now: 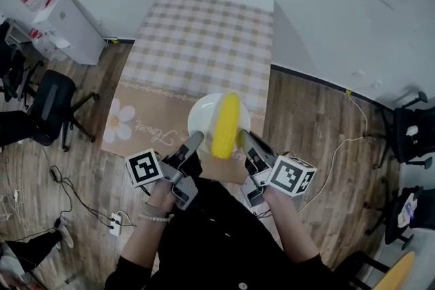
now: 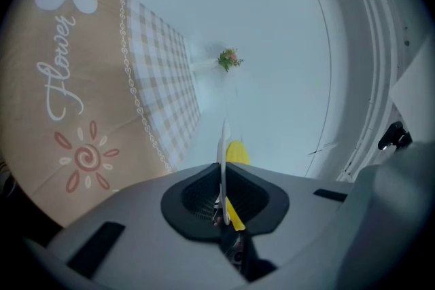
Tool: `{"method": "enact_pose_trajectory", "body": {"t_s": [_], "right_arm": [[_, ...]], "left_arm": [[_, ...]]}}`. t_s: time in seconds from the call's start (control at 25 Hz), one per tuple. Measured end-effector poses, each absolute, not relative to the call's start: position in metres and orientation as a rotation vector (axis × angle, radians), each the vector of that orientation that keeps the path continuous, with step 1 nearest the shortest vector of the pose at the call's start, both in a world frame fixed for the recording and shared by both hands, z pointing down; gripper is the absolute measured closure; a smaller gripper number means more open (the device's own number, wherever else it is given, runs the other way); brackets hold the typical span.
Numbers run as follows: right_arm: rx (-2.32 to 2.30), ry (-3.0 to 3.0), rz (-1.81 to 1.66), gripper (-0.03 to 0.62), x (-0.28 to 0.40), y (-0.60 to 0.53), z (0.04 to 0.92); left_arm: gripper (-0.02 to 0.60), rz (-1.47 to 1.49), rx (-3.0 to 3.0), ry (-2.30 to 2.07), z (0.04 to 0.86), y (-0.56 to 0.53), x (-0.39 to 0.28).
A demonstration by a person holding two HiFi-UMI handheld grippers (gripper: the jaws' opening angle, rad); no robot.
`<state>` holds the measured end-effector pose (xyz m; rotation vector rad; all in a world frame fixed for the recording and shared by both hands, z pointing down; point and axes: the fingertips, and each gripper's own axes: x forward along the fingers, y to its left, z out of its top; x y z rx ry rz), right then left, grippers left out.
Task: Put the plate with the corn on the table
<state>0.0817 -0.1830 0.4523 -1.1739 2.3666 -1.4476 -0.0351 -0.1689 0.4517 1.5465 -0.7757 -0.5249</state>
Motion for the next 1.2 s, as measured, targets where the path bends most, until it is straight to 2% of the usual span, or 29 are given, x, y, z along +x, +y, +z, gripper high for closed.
{"method": "enact_pose_trajectory", "body": {"t_s": [1.2], "right_arm": [[-1.438,2.265,-1.545,0.513,0.063,-0.263,0.533]], "left_arm": [[0.558,-0.310,1.545,-0.737,0.538,-0.262,-0.055]]}}
